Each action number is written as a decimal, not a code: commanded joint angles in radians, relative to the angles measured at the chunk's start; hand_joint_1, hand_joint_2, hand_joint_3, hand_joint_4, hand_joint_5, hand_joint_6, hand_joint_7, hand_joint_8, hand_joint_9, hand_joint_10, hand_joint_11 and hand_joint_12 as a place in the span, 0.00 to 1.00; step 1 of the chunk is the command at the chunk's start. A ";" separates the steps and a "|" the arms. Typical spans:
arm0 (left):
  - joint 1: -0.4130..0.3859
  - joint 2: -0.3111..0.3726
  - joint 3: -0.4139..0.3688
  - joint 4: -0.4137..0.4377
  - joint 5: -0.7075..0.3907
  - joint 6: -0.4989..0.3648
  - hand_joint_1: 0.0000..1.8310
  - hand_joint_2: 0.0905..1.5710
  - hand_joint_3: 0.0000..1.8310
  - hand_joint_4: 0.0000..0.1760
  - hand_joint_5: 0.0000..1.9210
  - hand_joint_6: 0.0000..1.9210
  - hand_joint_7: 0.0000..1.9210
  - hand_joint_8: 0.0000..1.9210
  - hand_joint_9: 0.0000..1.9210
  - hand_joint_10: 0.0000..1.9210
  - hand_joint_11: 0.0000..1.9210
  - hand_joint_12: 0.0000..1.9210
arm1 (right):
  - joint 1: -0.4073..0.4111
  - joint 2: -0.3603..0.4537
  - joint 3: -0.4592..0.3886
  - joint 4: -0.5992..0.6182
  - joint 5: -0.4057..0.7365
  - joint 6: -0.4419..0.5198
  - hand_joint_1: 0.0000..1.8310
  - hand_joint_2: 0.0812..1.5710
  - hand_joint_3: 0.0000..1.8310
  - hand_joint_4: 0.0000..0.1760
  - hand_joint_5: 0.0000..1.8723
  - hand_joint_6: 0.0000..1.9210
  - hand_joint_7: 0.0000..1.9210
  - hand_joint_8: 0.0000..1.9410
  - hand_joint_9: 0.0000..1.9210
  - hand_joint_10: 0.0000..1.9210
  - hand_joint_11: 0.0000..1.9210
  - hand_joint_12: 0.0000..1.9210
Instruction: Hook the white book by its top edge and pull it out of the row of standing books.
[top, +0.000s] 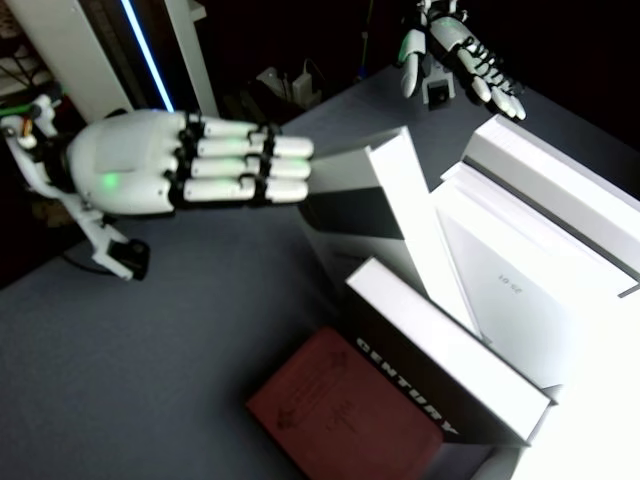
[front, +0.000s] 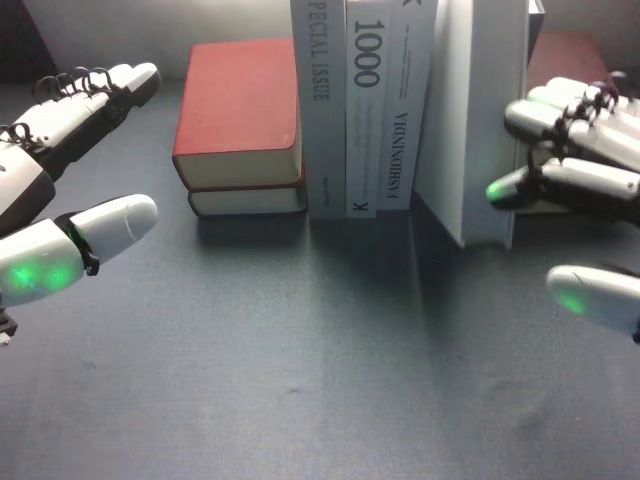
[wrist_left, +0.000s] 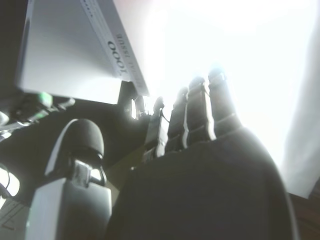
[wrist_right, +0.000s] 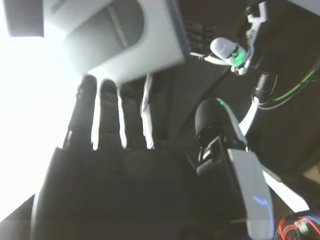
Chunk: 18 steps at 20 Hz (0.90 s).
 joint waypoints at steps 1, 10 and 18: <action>-0.004 0.008 -0.001 -0.017 -0.135 -0.002 0.11 0.87 0.00 0.58 0.00 0.00 0.00 0.00 0.00 0.00 0.00 0.00 | -0.005 0.001 -0.010 -0.001 0.128 0.024 0.03 0.93 0.00 0.00 0.19 0.29 0.05 0.01 0.00 0.00 0.00 0.00; -0.003 0.007 -0.002 -0.023 -0.136 0.004 0.16 0.87 0.00 0.40 0.00 0.00 0.00 0.00 0.00 0.00 0.00 0.00 | -0.251 -0.020 -0.045 -0.033 0.152 0.226 0.06 0.95 0.00 0.00 0.20 0.40 0.17 0.01 0.07 0.30 0.00 0.89; -0.003 0.006 -0.003 -0.026 -0.140 0.004 0.13 0.87 0.00 0.35 0.00 0.00 0.00 0.00 0.00 0.00 0.00 0.00 | -0.261 -0.002 -0.050 0.029 0.247 0.205 0.13 0.98 0.00 0.00 0.20 0.43 0.31 0.09 0.14 0.50 0.00 0.91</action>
